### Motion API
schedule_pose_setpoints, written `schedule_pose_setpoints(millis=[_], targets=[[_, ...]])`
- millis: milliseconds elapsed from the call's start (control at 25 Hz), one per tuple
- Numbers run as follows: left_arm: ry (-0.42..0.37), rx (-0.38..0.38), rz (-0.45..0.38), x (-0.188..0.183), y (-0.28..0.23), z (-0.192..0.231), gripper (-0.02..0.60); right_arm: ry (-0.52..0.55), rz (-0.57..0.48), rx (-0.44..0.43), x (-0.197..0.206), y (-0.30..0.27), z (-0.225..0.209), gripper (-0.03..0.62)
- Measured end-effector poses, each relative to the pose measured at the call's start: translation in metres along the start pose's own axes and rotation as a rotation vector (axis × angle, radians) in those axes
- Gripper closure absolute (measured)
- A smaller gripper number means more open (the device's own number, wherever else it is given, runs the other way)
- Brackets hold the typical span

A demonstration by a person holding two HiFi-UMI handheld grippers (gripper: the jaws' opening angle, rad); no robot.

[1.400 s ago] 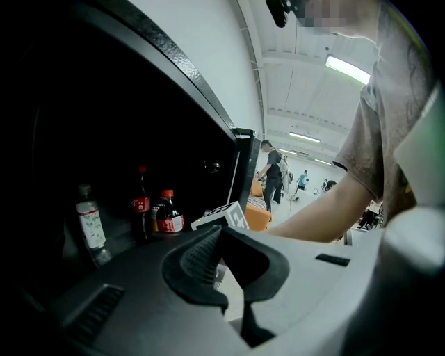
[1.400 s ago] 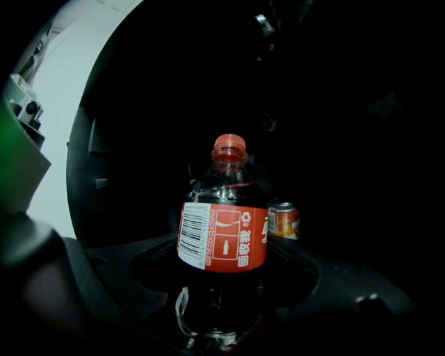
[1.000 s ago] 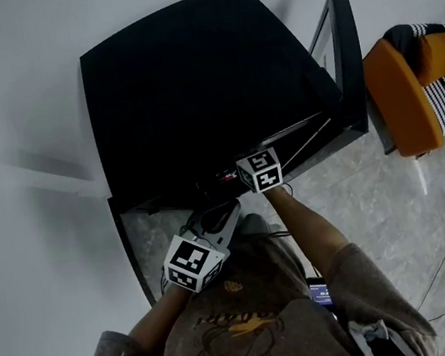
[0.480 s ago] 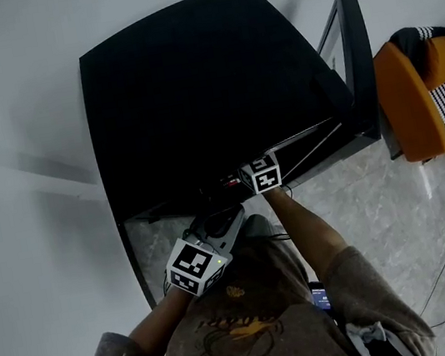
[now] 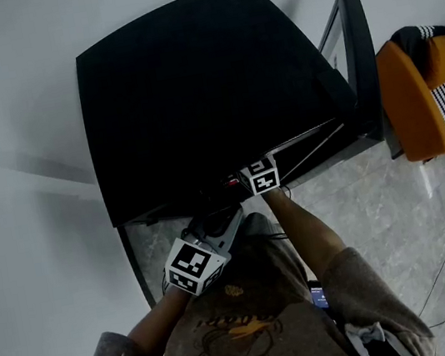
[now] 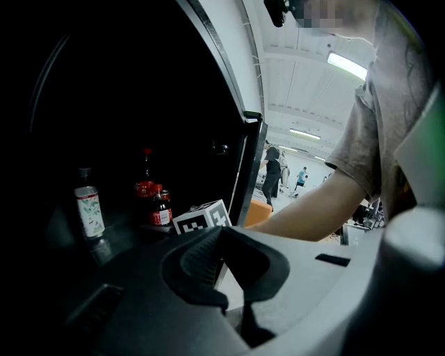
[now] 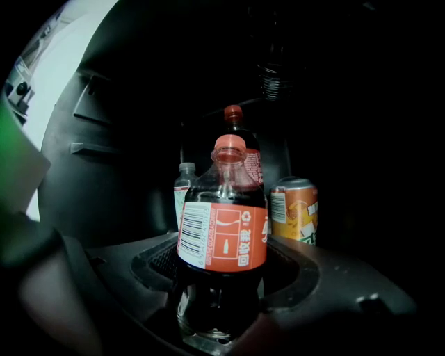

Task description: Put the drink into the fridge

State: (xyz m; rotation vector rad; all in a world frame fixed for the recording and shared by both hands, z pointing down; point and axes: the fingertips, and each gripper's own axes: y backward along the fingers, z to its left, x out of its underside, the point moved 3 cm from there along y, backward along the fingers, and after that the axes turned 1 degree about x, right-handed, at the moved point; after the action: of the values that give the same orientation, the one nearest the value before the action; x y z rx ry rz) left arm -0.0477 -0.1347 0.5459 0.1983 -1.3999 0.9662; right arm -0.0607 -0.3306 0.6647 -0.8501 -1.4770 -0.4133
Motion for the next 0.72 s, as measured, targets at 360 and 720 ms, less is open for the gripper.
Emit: schedule_pose_setpoints(millis=[360,720], targets=[[-0.005,0.003,0.003,0.002,-0.002,0.001,0.578,0.035,0.008,-0.015,0.005,0.005,0.003,0.279],[-0.014,0.018,0.008,0.0,-0.002,-0.006,0.578,0.122,0.08,-0.049,0.011,0.01,0.017,0.279]])
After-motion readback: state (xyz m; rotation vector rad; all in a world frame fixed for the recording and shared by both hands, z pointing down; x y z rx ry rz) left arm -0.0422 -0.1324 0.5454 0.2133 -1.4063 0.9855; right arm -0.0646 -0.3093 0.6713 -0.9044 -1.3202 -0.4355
